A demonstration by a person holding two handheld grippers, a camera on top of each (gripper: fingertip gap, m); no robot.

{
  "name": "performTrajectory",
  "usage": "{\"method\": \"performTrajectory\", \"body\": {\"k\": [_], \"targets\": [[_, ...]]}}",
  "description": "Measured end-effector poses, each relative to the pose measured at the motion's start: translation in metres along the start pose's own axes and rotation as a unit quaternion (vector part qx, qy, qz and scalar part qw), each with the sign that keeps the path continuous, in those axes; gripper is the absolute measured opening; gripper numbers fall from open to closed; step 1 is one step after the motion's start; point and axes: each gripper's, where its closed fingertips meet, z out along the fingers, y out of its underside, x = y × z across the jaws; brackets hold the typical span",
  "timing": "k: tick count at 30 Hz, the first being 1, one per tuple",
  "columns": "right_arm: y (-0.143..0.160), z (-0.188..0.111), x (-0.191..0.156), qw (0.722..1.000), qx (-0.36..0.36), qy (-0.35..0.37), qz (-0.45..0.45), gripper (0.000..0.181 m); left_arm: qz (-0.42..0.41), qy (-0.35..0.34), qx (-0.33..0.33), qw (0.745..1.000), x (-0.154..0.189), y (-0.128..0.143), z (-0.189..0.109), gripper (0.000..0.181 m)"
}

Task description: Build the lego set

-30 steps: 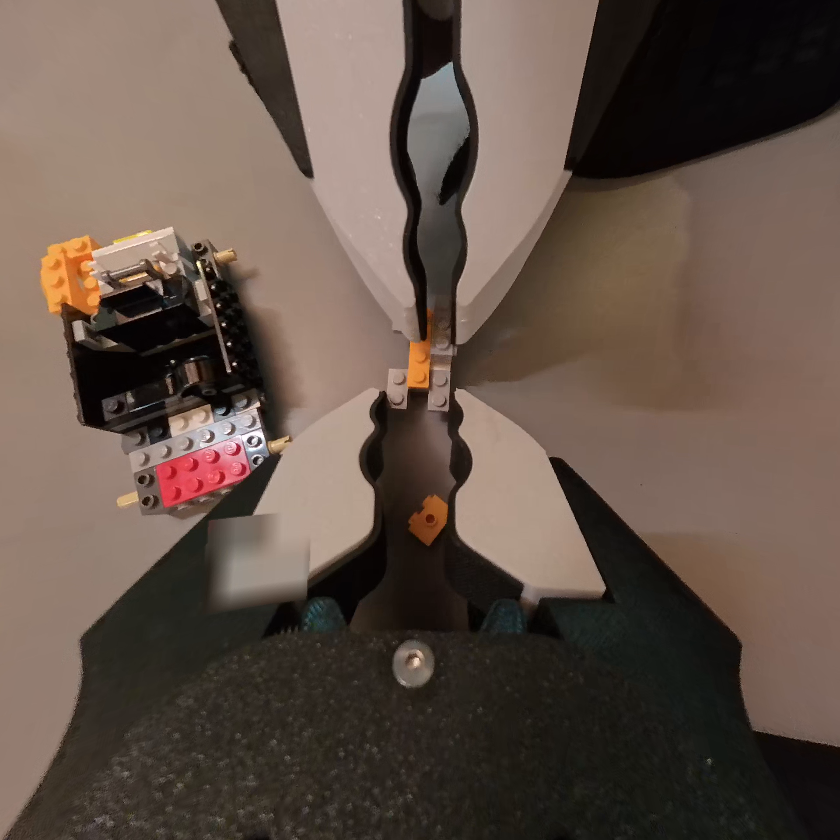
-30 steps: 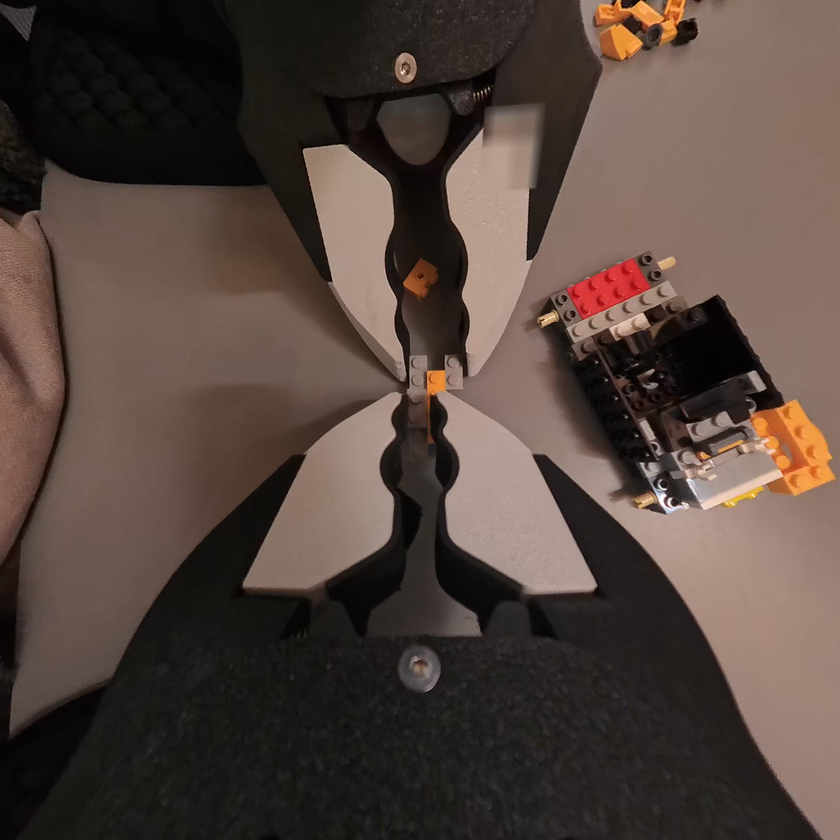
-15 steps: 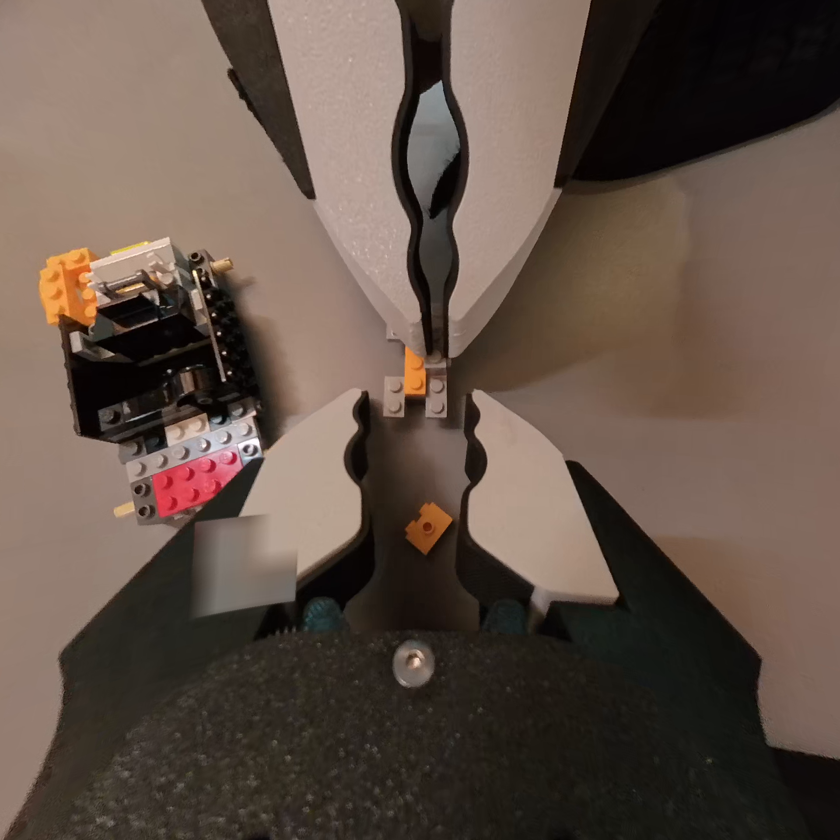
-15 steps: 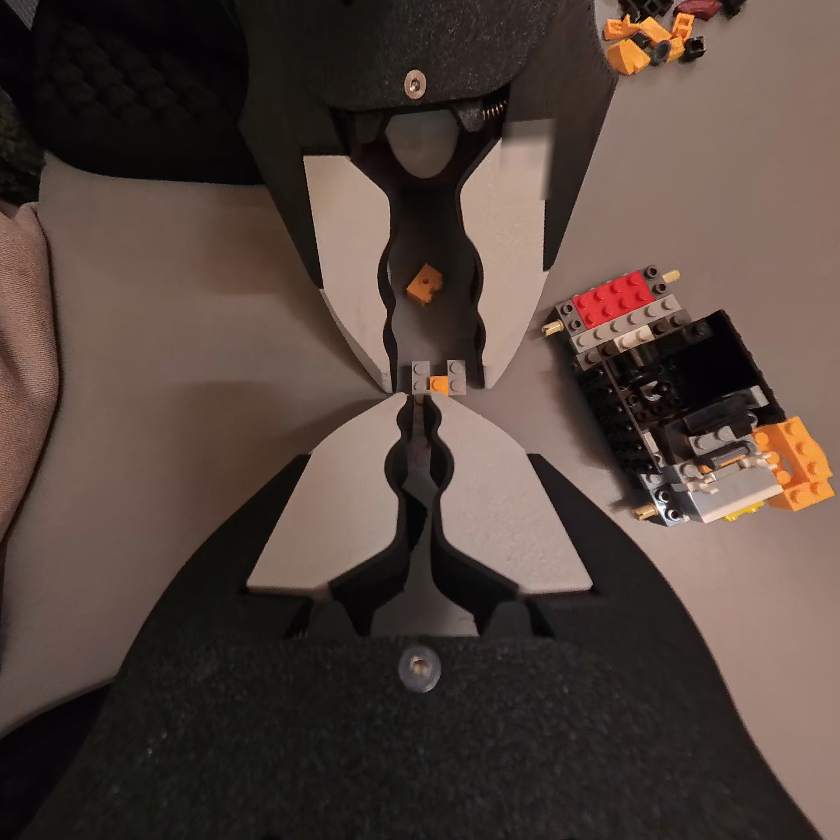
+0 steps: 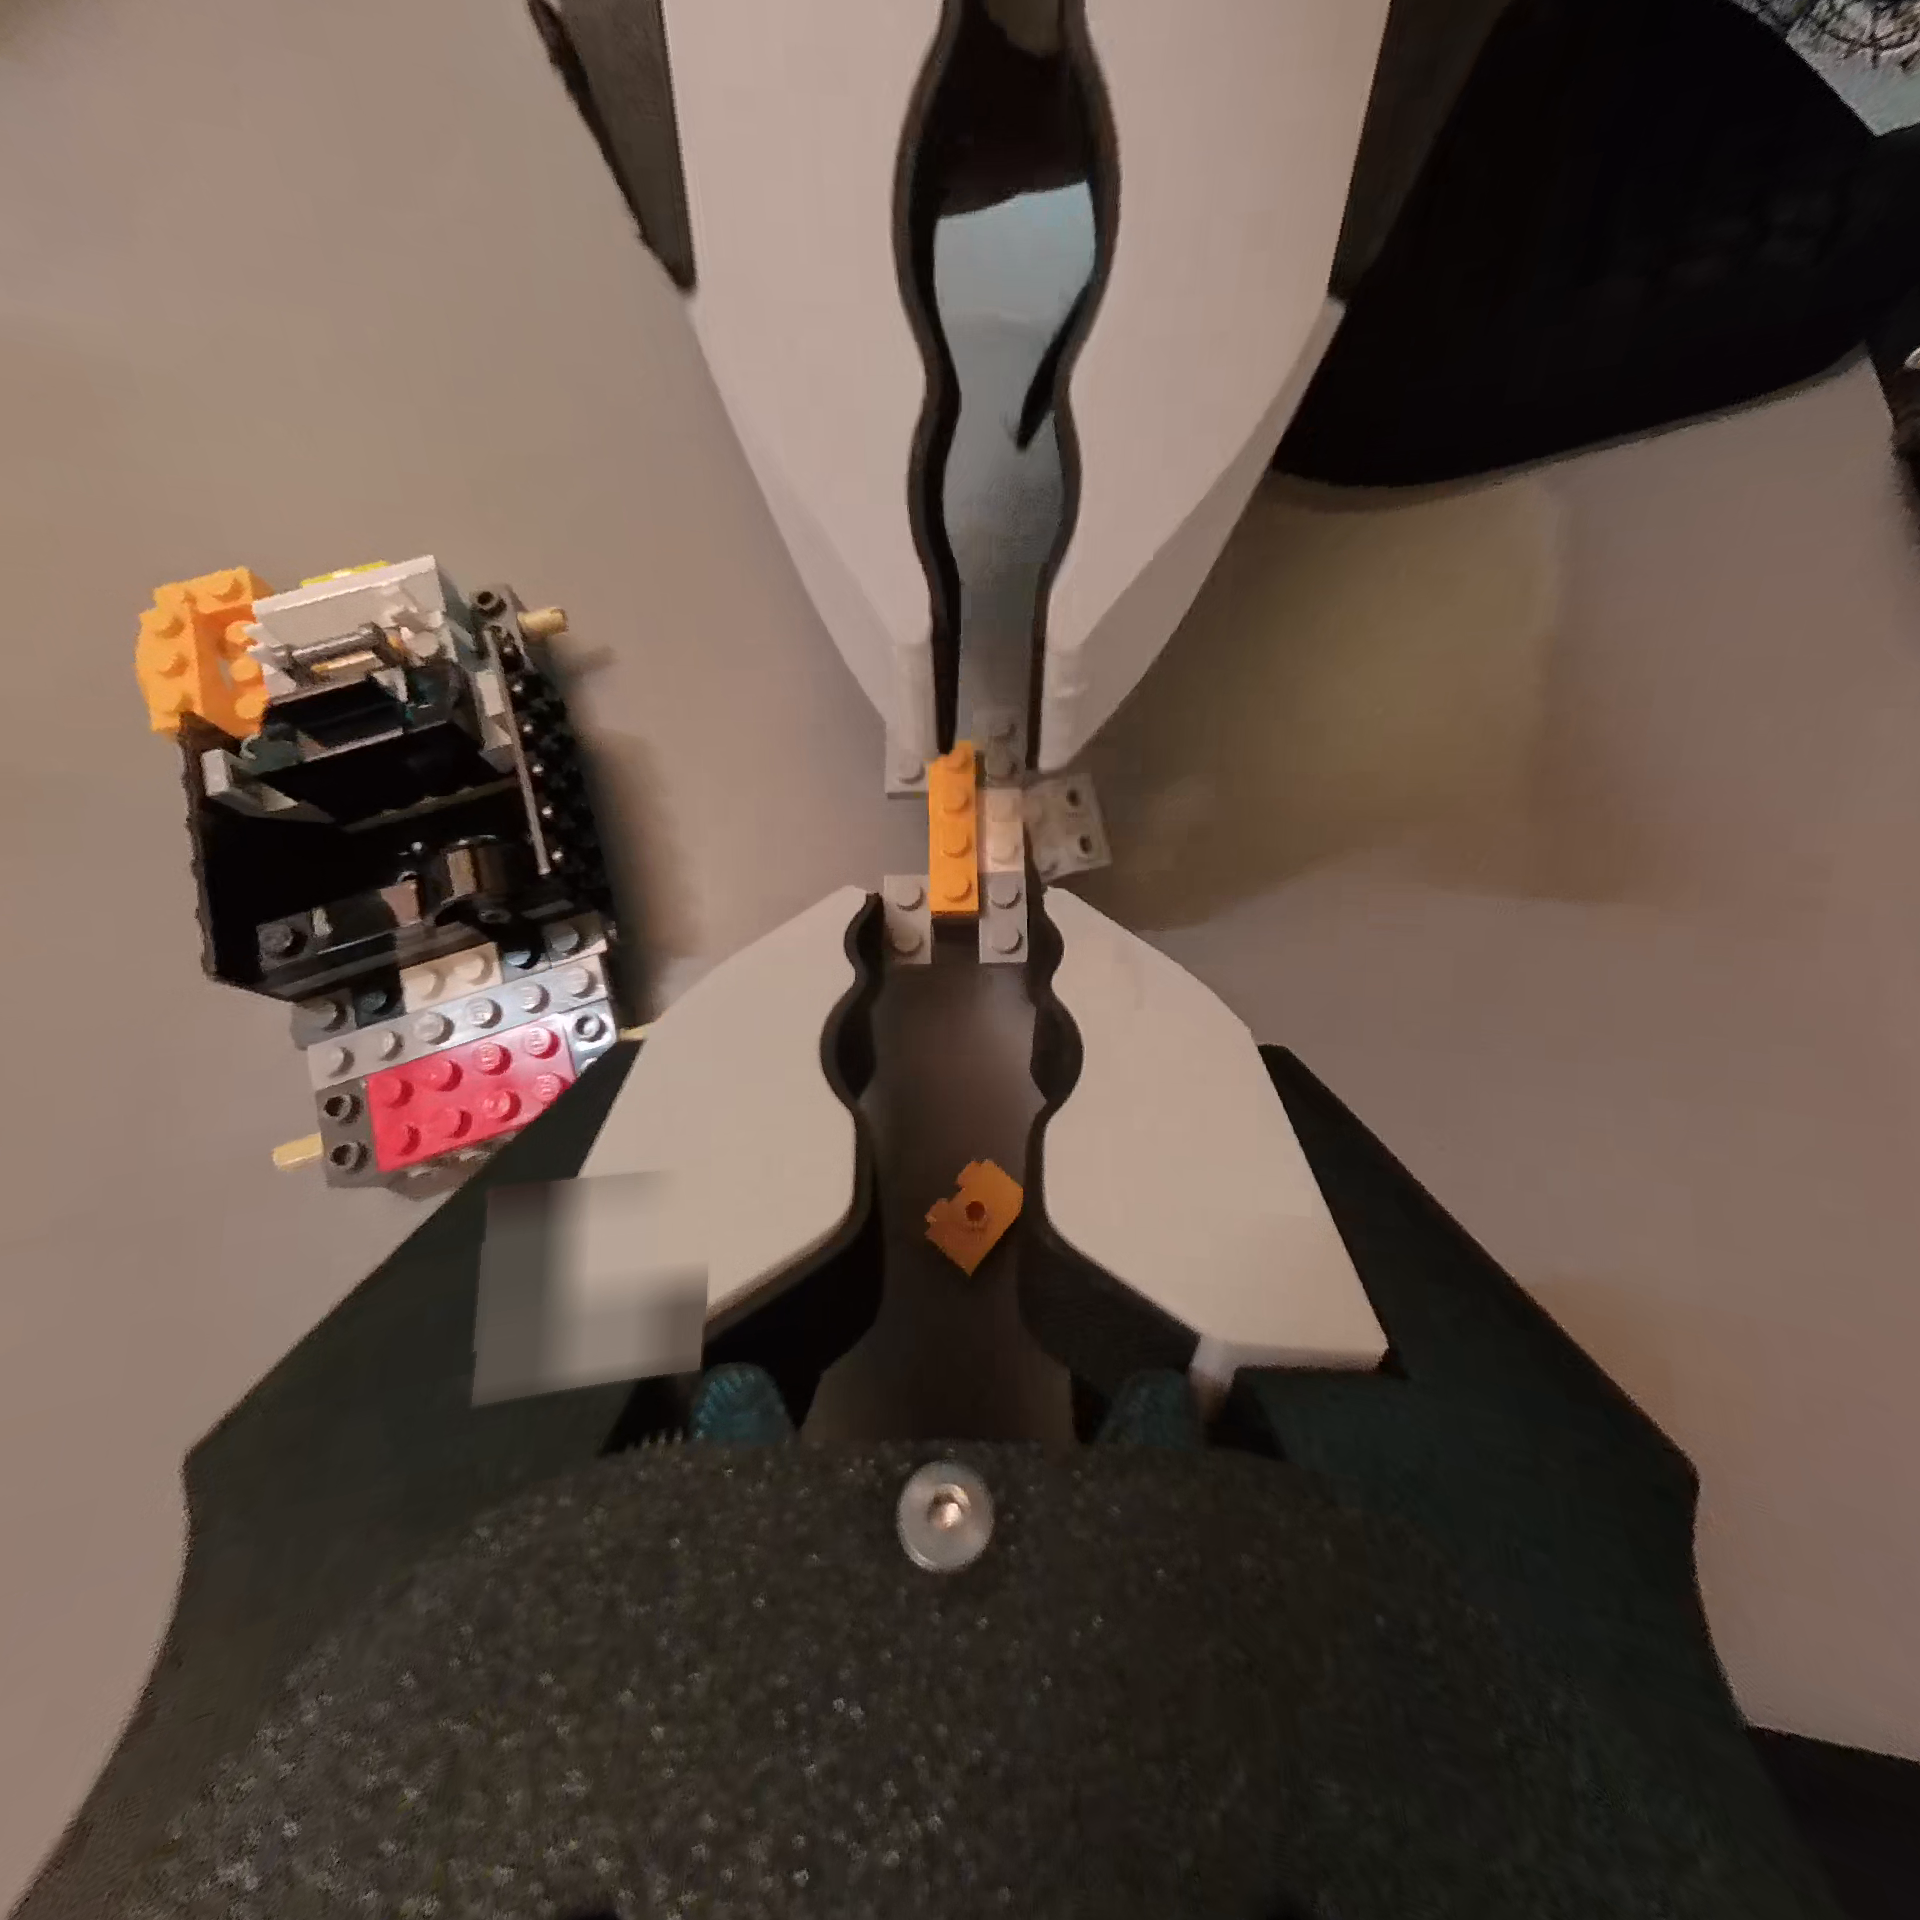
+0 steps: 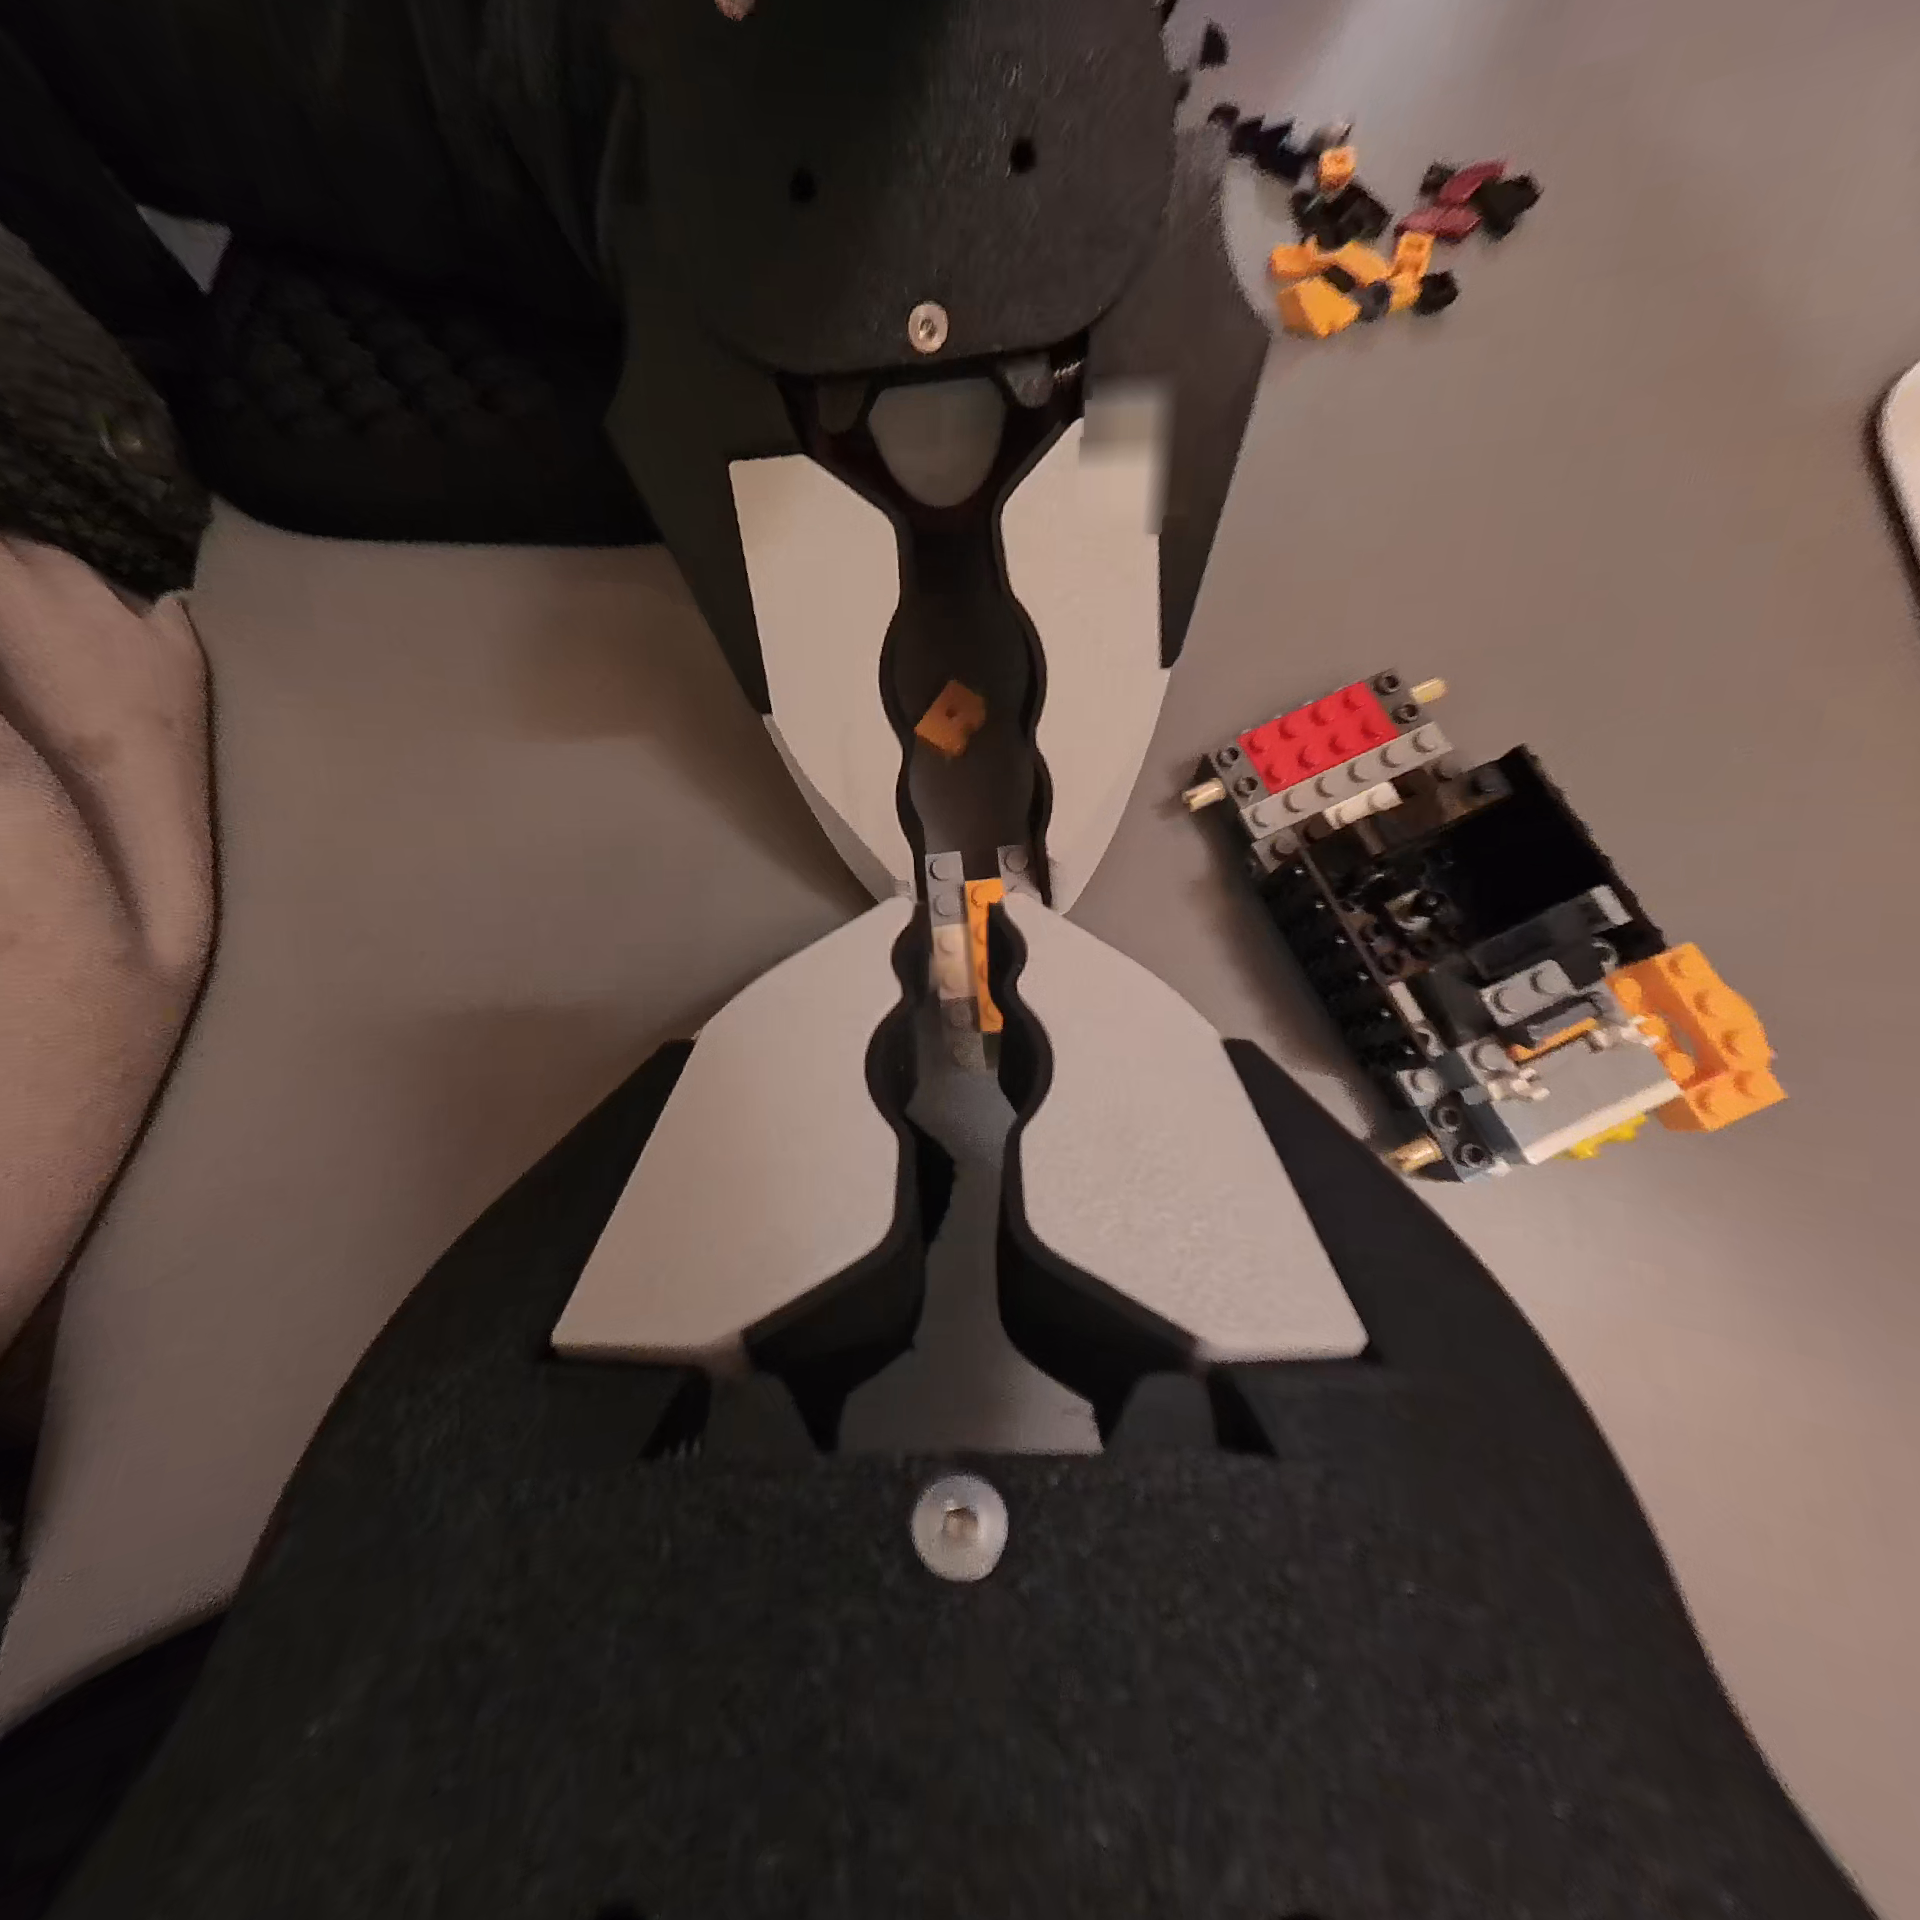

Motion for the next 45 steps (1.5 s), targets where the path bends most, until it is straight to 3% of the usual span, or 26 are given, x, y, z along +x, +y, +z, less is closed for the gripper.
{"method": "performTrajectory", "body": {"k": [8, 13, 17, 23, 27, 31, 34, 37, 42, 45], "targets": [[-0.001, -0.027, 0.003, 0.997, 0.056, 0.037, 0.034, 0.010, -0.038, -0.004, -0.002, 0.999, -0.005, 0.002, -0.004, 0.026], [0.047, -0.023, -0.004, 0.997, -0.044, 0.060, -0.004, 0.014, -0.041, -0.018, -0.014, 0.999, -0.009, 0.006, -0.003, 0.026], [0.063, -0.025, -0.003, 0.995, -0.076, 0.064, -0.019, 0.017, -0.018, -0.031, -0.030, 0.999, -0.008, 0.010, 0.001, 0.026], [0.063, -0.015, 0.004, 0.994, -0.093, 0.051, -0.019, 0.021, -0.002, -0.029, -0.025, 0.999, -0.004, 0.007, 0.004, 0.027], [0.067, -0.007, 0.003, 0.993, -0.108, 0.039, -0.015, 0.018, -0.002, -0.020, -0.019, 1.000, -0.001, 0.006, 0.003, 0.043], [0.046, -0.014, -0.009, 0.999, -0.035, 0.023, -0.034, 0.018, -0.006, -0.001, 0.037, 0.999, 0.003, -0.010, -0.009, 0.040], [0.003, -0.030, -0.026, 0.993, 0.101, 0.005, -0.056, 0.018, -0.035, 0.084, 0.108, 0.990, 0.027, -0.035, -0.021, 0.029], [-0.030, -0.046, -0.044, 0.977, 0.190, -0.005, -0.099, 0.018, -0.097, 0.188, 0.184, 0.960, 0.048, -0.062, -0.039, 0.028], [-0.054, -0.052, -0.061, 0.962, 0.221, -0.006, -0.161, 0.018, -0.174, 0.316, 0.269, 0.893, 0.062, -0.088, -0.069, 0.031], [-0.059, -0.049, -0.063, 0.959, 0.211, 0.005, -0.190, 0.018, -0.174, 0.347, 0.277, 0.879, 0.072, -0.092, -0.074, 0.028]]}}
